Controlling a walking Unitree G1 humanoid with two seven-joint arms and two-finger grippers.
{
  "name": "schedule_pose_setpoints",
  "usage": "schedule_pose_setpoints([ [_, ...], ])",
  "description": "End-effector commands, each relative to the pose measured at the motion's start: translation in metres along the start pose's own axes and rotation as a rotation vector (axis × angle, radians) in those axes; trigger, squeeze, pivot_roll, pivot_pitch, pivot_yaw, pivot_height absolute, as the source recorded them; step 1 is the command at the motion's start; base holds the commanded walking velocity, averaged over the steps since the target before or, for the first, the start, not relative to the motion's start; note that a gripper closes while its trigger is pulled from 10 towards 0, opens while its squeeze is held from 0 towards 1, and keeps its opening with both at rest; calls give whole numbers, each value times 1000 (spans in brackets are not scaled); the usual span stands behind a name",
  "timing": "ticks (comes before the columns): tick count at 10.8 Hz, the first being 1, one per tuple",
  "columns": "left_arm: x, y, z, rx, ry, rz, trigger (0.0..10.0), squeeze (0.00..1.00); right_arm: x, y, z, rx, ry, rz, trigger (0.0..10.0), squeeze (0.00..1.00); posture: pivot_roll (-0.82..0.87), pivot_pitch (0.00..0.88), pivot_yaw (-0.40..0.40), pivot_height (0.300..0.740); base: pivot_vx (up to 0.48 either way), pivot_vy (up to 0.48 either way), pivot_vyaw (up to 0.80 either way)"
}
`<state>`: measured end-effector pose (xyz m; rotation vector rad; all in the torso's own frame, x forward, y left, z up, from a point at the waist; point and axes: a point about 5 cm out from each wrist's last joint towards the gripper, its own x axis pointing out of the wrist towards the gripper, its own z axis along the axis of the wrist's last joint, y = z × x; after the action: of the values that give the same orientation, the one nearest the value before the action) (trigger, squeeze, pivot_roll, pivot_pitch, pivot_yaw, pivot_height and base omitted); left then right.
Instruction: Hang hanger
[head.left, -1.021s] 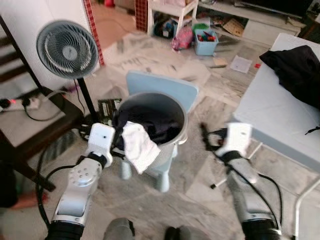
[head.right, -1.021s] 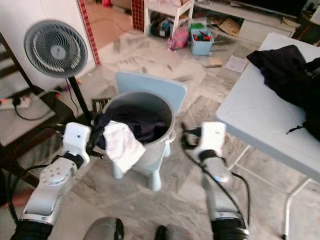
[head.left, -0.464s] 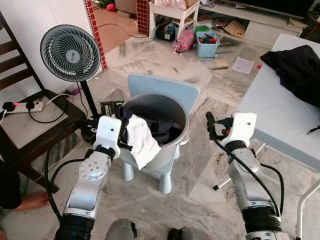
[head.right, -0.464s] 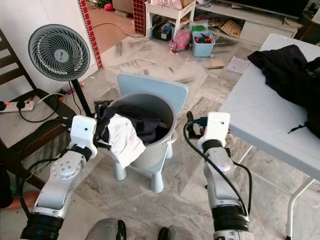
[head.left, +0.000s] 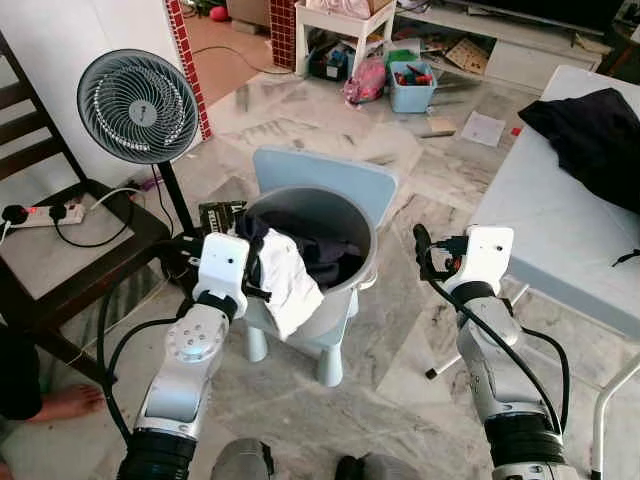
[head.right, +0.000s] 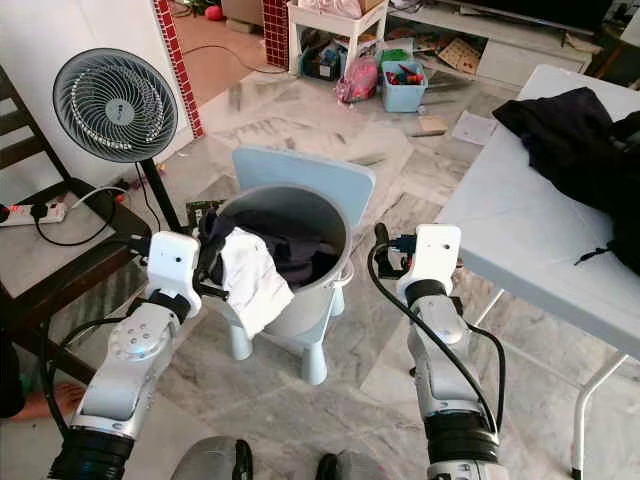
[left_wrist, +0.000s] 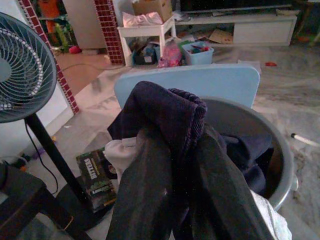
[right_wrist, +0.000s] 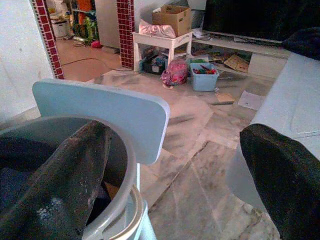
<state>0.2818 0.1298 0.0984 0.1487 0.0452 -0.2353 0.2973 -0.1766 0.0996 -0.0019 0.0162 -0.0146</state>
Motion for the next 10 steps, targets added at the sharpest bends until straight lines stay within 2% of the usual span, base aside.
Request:
schedule_pose_setpoints([
  [1,3,1,6,1,-29,6,10000,0,-1,-2,0,-1,-1,-14,10000,0,-28,43,-20,740,0,0,-800],
  [4,4,-1,7,-6,-31,-2,10000,0,-1,-1,0,4,3,-15,10000,0,-29,44,-18,740,0,0,-800],
  [7,3,-7,12,-61,-49,-105,10000,0,0,-1,0,0,2,-17,10000,0,-28,45,-18,740,0,0,-800],
  [10,3,-11,16,-69,-70,-145,10000,0,1,-1,0,-1,-1,-22,10000,0,-29,43,-15,740,0,0,-800],
])
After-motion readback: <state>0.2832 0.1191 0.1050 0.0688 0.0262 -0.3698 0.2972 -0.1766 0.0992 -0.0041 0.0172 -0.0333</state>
